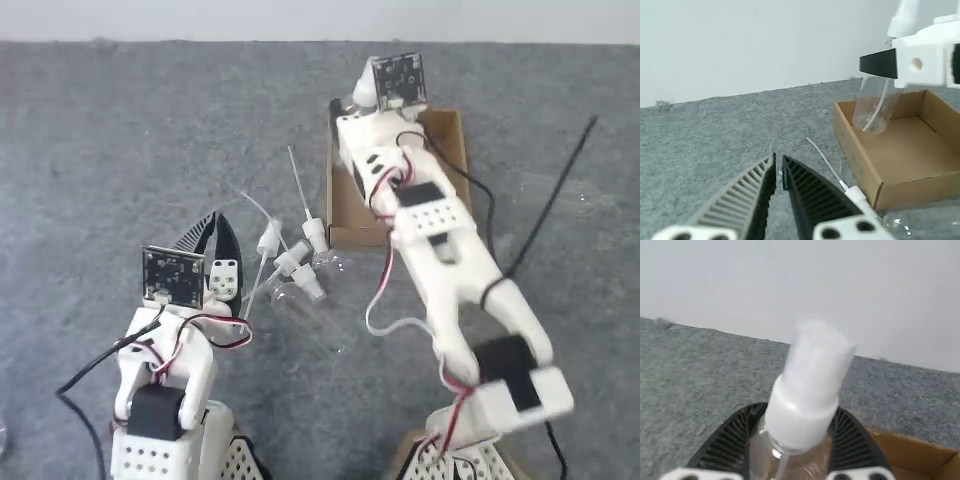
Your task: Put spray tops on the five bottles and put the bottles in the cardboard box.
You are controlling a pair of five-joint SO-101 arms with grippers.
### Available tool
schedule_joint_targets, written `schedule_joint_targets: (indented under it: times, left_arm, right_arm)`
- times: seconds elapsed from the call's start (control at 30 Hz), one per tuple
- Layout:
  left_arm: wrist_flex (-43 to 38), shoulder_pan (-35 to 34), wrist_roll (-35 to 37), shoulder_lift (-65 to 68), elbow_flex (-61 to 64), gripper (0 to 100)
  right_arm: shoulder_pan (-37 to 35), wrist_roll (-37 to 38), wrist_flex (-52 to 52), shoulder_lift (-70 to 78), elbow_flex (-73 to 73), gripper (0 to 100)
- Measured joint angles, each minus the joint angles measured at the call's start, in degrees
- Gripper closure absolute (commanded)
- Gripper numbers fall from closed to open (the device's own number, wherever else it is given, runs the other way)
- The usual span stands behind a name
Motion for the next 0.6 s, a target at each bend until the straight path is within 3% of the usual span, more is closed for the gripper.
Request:
schedule_joint_targets:
  times: [0.6]
  left_arm:
    - [0.0,0.09,0.0,0.0,0.0,99]
  right_arm:
    - [1.05,0.18,-2.9,19.96,-12.13,99.2]
